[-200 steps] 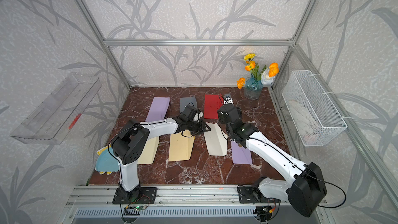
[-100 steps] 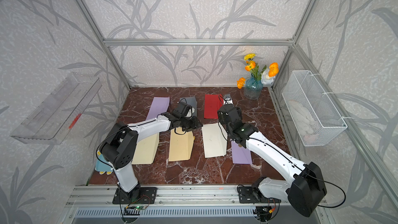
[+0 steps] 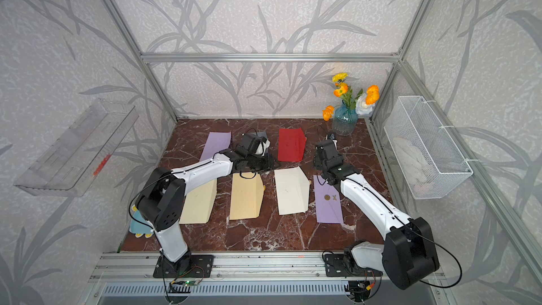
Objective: Open the envelope
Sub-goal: Pick up the envelope from the center of the board.
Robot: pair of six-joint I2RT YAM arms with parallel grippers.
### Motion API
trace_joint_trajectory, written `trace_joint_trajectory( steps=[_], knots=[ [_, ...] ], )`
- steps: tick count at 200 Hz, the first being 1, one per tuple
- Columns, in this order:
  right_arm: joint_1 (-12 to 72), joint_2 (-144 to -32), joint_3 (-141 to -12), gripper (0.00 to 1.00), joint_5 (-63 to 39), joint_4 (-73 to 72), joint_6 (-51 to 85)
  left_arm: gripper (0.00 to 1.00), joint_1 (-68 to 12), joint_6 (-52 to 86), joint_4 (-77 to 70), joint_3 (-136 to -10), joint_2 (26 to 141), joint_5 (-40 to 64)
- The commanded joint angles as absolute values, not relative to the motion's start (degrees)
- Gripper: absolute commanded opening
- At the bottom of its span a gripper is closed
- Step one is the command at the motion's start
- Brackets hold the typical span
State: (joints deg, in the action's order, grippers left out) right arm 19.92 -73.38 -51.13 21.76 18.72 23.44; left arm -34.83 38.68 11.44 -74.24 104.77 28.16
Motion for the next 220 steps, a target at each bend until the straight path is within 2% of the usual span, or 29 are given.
trace_joint_trajectory(
  steps=[1,62,101,163,201,220],
  knots=[
    [17.58,-71.63,-48.43,0.74,15.07,23.76,28.04,0.5,-36.76,35.81,10.01,-78.12,105.65,32.95],
    [13.72,-70.18,-41.82,0.74,6.99,26.98,32.44,0.49,-42.55,33.36,12.63,-80.59,108.34,35.94],
    [8.44,-70.3,-35.86,0.74,-0.86,21.85,36.17,0.48,-48.36,29.68,19.69,-82.58,110.42,36.75],
    [5.28,-77.47,-34.36,0.73,-13.38,14.12,39.95,0.48,-50.35,43.0,8.18,-73.13,105.62,39.51],
    [4.86,-79.19,-35.57,0.72,-13.77,10.18,41.13,0.47,-53.27,57.69,-8.32,-65.45,106.37,38.46],
    [3.08,-81.12,-35.52,0.73,-15.09,7.75,41.6,0.47,-55.8,56.8,-4.08,-67.52,107.02,34.37]
  ],
)
